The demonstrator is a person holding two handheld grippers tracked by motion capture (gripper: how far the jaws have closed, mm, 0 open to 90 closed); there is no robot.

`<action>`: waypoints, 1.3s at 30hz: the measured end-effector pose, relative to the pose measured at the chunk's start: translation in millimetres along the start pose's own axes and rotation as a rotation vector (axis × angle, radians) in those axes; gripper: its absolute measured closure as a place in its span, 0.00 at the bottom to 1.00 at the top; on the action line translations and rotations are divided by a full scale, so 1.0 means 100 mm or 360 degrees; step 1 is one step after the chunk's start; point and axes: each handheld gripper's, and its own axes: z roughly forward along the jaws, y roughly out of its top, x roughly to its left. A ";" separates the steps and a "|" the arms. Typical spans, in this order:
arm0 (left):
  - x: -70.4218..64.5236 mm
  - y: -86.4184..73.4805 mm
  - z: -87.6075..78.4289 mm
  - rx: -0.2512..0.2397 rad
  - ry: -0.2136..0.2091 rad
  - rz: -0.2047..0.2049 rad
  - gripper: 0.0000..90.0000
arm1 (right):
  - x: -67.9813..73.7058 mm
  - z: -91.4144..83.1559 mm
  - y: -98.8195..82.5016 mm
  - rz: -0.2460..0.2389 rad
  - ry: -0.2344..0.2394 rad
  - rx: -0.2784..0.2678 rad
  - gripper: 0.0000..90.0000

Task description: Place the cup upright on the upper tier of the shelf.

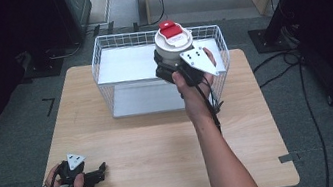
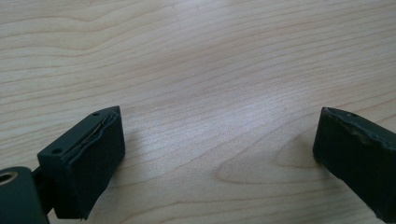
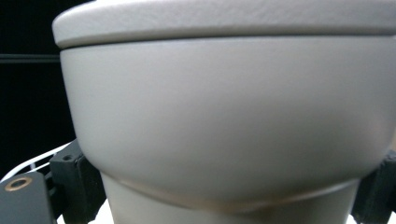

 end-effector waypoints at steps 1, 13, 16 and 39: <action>0.00 0.00 0.00 0.0000 0.0000 0.0000 0.03 | 0.00 0.00 0.00 0.0000 0.0000 0.0000 0.08; 0.00 0.00 0.00 0.0000 0.0000 0.0000 0.03 | -0.05 0.48 -0.01 -0.0018 -0.0054 0.0064 0.08; 0.00 0.00 0.00 0.0000 0.0001 0.0001 0.03 | -0.08 0.59 -0.01 -0.0009 -0.0068 0.0081 0.08; 0.00 0.00 0.00 0.0000 -0.0001 -0.0002 0.03 | -0.15 0.71 -0.04 -0.0025 -0.0035 0.0215 0.08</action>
